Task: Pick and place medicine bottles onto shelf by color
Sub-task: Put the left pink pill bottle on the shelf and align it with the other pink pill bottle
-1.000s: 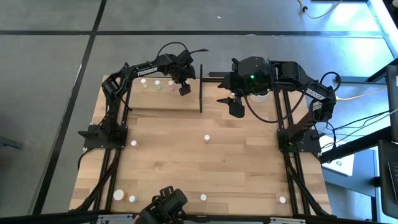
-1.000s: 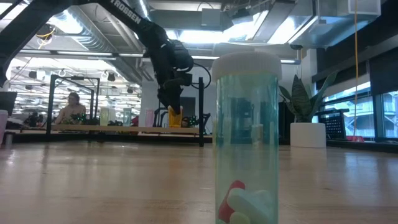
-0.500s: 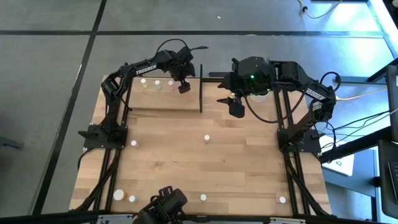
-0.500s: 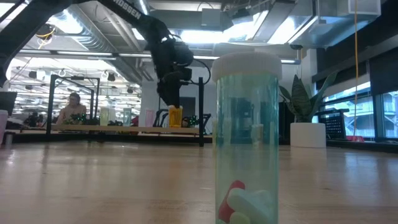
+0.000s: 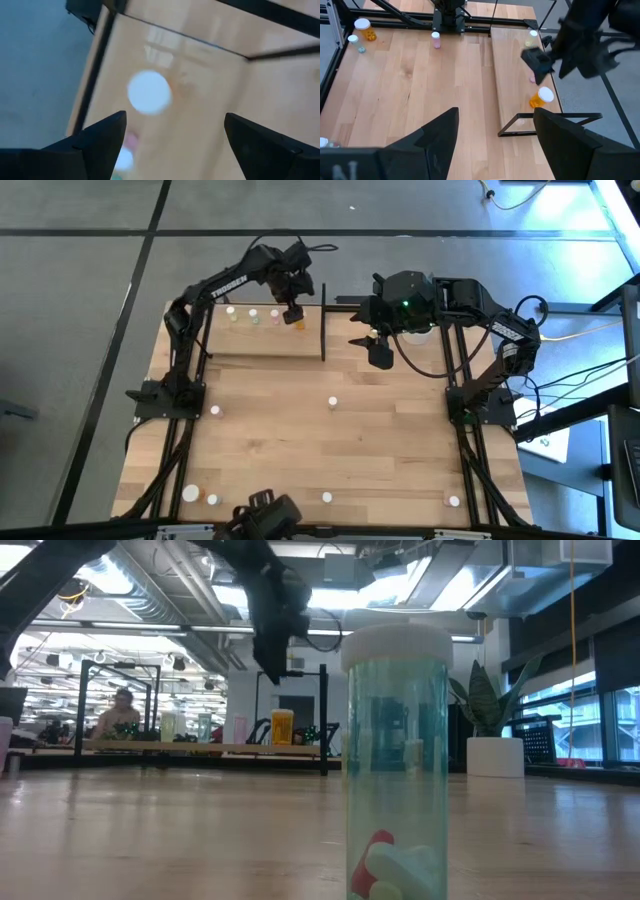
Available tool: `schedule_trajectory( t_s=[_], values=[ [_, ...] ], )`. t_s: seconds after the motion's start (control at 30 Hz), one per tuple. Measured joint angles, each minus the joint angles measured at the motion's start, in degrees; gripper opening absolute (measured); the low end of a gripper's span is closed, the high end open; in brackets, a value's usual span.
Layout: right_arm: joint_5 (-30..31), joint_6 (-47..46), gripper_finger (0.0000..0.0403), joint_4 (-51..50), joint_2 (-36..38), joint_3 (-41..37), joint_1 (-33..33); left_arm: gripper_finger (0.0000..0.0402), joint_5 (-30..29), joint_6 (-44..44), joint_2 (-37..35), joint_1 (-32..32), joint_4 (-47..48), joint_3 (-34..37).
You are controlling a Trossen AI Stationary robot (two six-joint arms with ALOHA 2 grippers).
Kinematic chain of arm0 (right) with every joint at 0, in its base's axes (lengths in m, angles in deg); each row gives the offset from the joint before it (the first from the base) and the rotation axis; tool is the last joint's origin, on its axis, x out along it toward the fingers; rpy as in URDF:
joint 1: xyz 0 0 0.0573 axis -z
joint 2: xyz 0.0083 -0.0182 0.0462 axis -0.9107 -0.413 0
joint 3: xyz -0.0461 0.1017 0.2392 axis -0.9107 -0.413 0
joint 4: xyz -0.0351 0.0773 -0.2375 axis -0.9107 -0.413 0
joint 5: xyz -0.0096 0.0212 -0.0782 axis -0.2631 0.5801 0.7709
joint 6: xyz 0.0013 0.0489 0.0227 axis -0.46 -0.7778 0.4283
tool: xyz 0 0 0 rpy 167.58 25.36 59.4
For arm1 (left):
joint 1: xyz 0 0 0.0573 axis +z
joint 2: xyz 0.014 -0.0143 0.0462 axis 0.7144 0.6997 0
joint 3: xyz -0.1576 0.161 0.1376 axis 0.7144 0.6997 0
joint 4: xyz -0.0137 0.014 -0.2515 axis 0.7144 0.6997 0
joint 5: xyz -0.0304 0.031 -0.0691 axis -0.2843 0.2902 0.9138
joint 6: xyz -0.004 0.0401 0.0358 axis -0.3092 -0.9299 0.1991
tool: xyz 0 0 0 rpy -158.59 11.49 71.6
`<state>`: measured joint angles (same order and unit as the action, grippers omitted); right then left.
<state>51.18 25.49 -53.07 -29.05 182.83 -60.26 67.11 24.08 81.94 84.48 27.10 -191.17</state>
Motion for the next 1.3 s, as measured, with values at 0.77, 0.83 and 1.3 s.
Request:
schedule_trajectory(
  t_s=[0.77,0.83,1.3],
  values=[
    [-0.01,0.0,0.0259,0.0,-0.03,0.0,0.0,0.033,-3.16,32.0,-28.71,-17.08,15.1,2.18],
    [-0.01,-0.01,0.0259,0.0,-0.04,0.0,0.0,0.033,-3.79,36.7,-32.14,-19.47,15.15,5.67],
    [-12.46,5.11,0.0259,0.02,-0.04,0.0,0.0,0.033,-4.05,57.37,-49.96,-35.66,15.12,26.52]
  ],
)
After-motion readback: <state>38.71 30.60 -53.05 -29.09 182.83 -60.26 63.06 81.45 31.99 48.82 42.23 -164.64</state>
